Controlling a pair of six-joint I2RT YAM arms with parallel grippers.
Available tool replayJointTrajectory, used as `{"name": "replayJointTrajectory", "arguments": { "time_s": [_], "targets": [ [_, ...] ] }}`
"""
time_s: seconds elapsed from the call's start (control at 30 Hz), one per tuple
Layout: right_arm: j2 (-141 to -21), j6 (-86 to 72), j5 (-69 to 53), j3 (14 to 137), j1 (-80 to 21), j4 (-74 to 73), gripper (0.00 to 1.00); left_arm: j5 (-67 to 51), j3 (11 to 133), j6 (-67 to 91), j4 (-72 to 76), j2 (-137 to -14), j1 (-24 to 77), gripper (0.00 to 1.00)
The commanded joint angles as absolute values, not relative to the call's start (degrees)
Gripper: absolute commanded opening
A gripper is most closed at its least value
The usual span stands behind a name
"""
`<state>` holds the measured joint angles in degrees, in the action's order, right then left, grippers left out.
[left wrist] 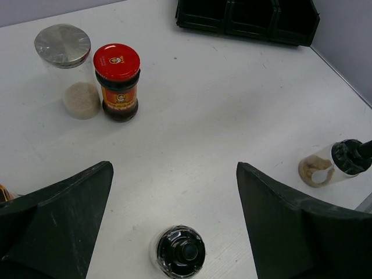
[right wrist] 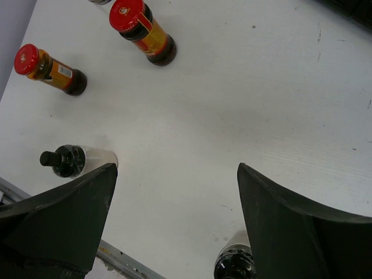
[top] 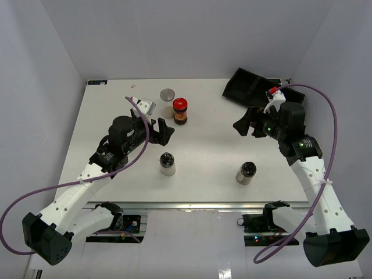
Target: Organize the condiment bottles
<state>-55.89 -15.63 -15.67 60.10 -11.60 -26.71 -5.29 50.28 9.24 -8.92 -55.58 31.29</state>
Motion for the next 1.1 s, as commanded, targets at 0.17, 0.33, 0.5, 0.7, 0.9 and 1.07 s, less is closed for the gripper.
{"name": "replayJointTrajectory", "arguments": {
  "time_s": [0.17, 0.33, 0.5, 0.7, 0.9, 1.07],
  "targets": [
    [-57.5, -16.4, -13.44, 61.42, -11.43, -25.49, 0.9, -3.42, 49.92, 8.26, -7.82, -53.77, 31.18, 0.98],
    [-58.27, -18.96, -8.42, 61.45, -11.43, -29.77, 0.9, 1.28, 49.83, 8.11, -8.45, -53.85, 31.11, 0.98],
    [-57.31, -21.09, -5.04, 59.15, -12.07, -33.01, 0.9, 3.98, 50.2, 8.17, -9.26, -53.9, 31.11, 0.98],
    [-58.55, -23.2, 6.98, 59.86, -18.14, -39.85, 0.9, 6.86, 50.49, 8.02, -9.95, -54.51, 31.11, 0.98],
    [-59.04, -30.18, 17.61, 57.22, -28.63, -43.14, 0.9, 7.32, 49.82, 7.91, -9.3, -54.79, 31.11, 0.98],
    [-58.69, -34.4, 23.17, 55.02, -32.73, -46.65, 0.9, 7.33, 49.68, 7.98, -9.3, -55.74, 31.11, 0.98]
  ]
}}
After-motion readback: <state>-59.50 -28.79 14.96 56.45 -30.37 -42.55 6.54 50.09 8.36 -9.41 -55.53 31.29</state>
